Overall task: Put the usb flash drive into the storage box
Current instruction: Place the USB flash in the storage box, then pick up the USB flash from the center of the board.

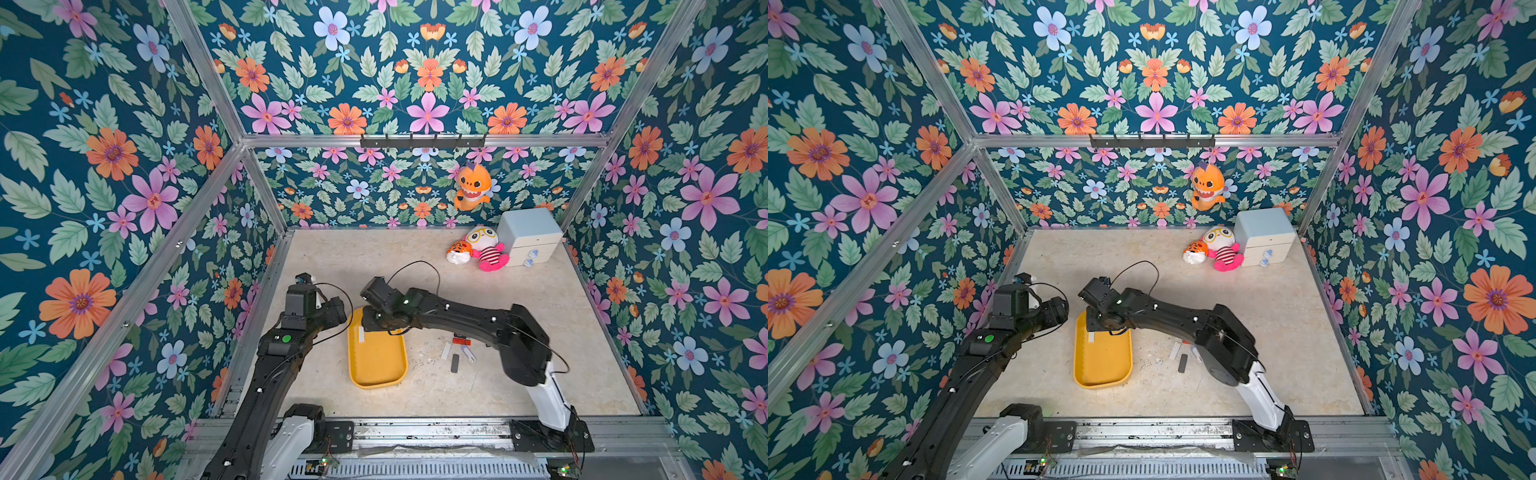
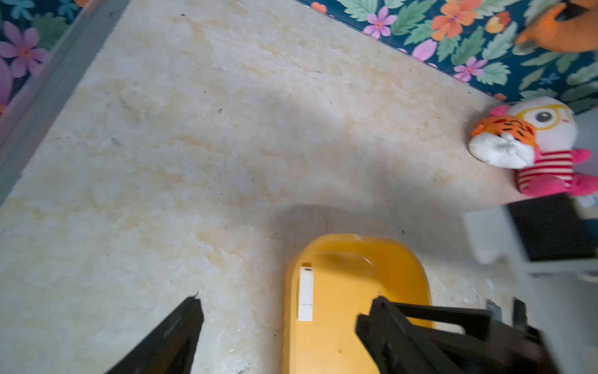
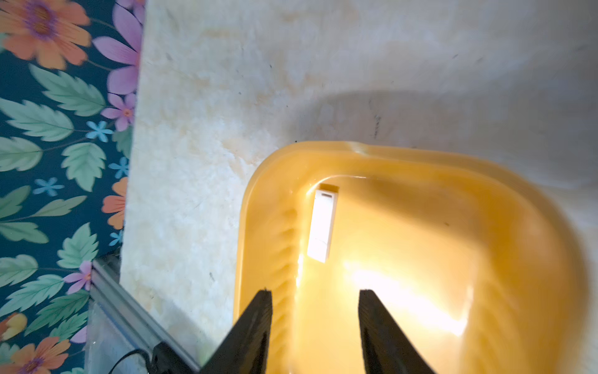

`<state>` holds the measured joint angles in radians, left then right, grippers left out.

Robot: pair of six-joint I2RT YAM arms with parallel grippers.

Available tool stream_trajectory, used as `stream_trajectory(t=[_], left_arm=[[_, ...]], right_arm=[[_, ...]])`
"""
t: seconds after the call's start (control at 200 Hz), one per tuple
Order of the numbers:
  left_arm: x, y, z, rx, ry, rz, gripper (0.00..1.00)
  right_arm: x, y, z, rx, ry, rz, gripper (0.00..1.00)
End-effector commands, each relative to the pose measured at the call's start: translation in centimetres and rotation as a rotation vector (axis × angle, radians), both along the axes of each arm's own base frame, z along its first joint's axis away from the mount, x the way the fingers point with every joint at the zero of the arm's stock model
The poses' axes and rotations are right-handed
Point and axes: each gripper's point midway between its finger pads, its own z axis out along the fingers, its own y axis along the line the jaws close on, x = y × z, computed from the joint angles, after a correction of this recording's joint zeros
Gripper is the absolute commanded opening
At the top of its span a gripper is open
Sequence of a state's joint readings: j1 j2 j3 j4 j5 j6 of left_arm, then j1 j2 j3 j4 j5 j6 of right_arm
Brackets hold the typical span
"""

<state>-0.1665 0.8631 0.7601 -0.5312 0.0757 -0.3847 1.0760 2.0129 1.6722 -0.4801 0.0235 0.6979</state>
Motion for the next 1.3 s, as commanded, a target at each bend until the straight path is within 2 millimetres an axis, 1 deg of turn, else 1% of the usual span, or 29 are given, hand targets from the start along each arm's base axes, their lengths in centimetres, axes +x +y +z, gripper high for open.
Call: stream_trajectory(t=[0.0, 0.035, 0.04, 0.045, 0.05, 0.055, 0.06, 0.065, 0.07, 0.095, 0.105, 0.15, 0.155, 0.16, 0.22, 0.26, 0.305, 0.36, 0.425, 0.48, 0.52, 0.55, 0.665, 0.77, 0.845, 0.905, 1.015, 1.185, 1.295], left_arm=[[0.1, -1.3, 1.0, -0.005, -0.033, -0.071, 0.82], [0.0, -2.0, 1.2, -0.011, -0.035, -0.098, 0.80], [0.0, -2.2, 1.2, -0.011, -0.035, -0.103, 0.80], [0.0, -2.3, 1.3, -0.012, -0.036, -0.105, 0.80], [0.0, -2.4, 1.3, -0.011, -0.036, -0.108, 0.80], [0.0, -2.4, 1.3, -0.012, -0.036, -0.110, 0.80], [0.0, -2.5, 1.3, -0.012, -0.036, -0.112, 0.80], [-0.1, -2.7, 1.3, -0.012, -0.035, -0.115, 0.79], [-0.1, -2.8, 1.4, -0.012, -0.035, -0.120, 0.79], [-0.2, -3.4, 1.6, -0.019, -0.033, -0.130, 0.79], [-0.3, -3.8, 1.6, -0.024, -0.030, -0.140, 0.78], [-0.9, -5.9, 2.2, -0.055, -0.036, -0.187, 0.77], [-0.9, -6.2, 2.3, -0.058, -0.039, -0.193, 0.77], [-0.9, -6.5, 2.4, -0.059, -0.041, -0.199, 0.77], [-1.5, -9.4, 3.3, -0.066, -0.061, -0.245, 0.75], [-1.8, -11.1, 3.6, -0.057, -0.062, -0.261, 0.73], [-2.4, -13.1, 3.4, -0.043, -0.050, -0.286, 0.72], [-3.0, -15.6, 2.6, -0.014, -0.029, -0.315, 0.71], [-3.9, -18.6, 1.3, 0.030, 0.000, -0.346, 0.71], [-4.4, -21.1, -0.3, 0.059, 0.034, -0.374, 0.71], [-4.5, -22.9, -1.3, 0.067, 0.059, -0.394, 0.71], [-4.6, -24.1, -2.4, 0.082, 0.083, -0.407, 0.71], [-4.9, -28.2, -5.9, 0.136, 0.153, -0.455, 0.69], [-5.1, -30.5, -9.4, 0.177, 0.224, -0.485, 0.65], [-5.4, -31.7, -11.1, 0.187, 0.252, -0.509, 0.63], [-5.7, -32.5, -12.2, 0.183, 0.274, -0.532, 0.62], [-6.2, -33.0, -13.6, 0.197, 0.307, -0.549, 0.56], [-7.0, -33.2, -15.6, 0.214, 0.350, -0.569, 0.51], [-7.3, -32.7, -16.6, 0.234, 0.372, -0.557, 0.49]], right_arm=[[1.6, -6.6, 4.3, -0.032, -0.189, -0.066, 0.51], [1.9, -9.3, 4.5, -0.042, -0.204, -0.104, 0.52], [2.0, -9.8, 4.2, -0.049, -0.202, -0.112, 0.52], [2.0, -9.8, 4.2, -0.049, -0.202, -0.112, 0.52], [2.0, -10.8, 4.9, -0.038, -0.211, -0.128, 0.52], [2.0, -11.3, 4.8, -0.041, -0.209, -0.135, 0.52], [2.0, -11.3, 4.8, -0.041, -0.209, -0.135, 0.52], [2.2, -12.2, 4.9, -0.039, -0.210, -0.151, 0.52], [2.2, -12.2, 4.9, -0.039, -0.210, -0.151, 0.52], [2.4, -14.4, 4.5, -0.043, -0.205, -0.189, 0.52], [2.7, -15.6, 4.2, -0.047, -0.202, -0.212, 0.52], [3.0, -19.5, 2.9, -0.061, -0.189, -0.282, 0.52], [3.0, -20.4, 2.7, -0.064, -0.187, -0.300, 0.52], [3.0, -20.4, 2.7, -0.064, -0.187, -0.300, 0.52], [2.8, -25.5, 0.6, -0.089, -0.159, -0.398, 0.52], [2.6, -28.3, -0.4, -0.096, -0.156, -0.450, 0.52], [2.1, -31.1, -1.6, -0.104, -0.149, -0.510, 0.53], [1.6, -33.9, -2.9, -0.108, -0.134, -0.575, 0.53], [0.9, -36.2, -4.0, -0.109, -0.124, -0.634, 0.54], [0.5, -37.7, -4.6, -0.138, -0.140, -0.673, 0.55], [0.2, -38.5, -4.9, -0.154, -0.153, -0.695, 0.55], [0.1, -38.9, -5.1, -0.161, -0.158, -0.706, 0.56], [-0.2, -39.3, -5.1, -0.156, -0.180, -0.711, 0.57], [0.0, -39.0, -4.8, -0.137, -0.209, -0.690, 0.58], [0.0, -38.9, -4.9, -0.136, -0.206, -0.680, 0.58], [0.0, -38.8, -4.9, -0.135, -0.206, -0.675, 0.59], [0.0, -38.6, -4.8, -0.129, -0.211, -0.662, 0.60], [0.0, -38.4, -4.8, -0.122, -0.214, -0.649, 0.60], [0.0, -38.3, -4.9, -0.123, -0.212, -0.642, 0.60]])
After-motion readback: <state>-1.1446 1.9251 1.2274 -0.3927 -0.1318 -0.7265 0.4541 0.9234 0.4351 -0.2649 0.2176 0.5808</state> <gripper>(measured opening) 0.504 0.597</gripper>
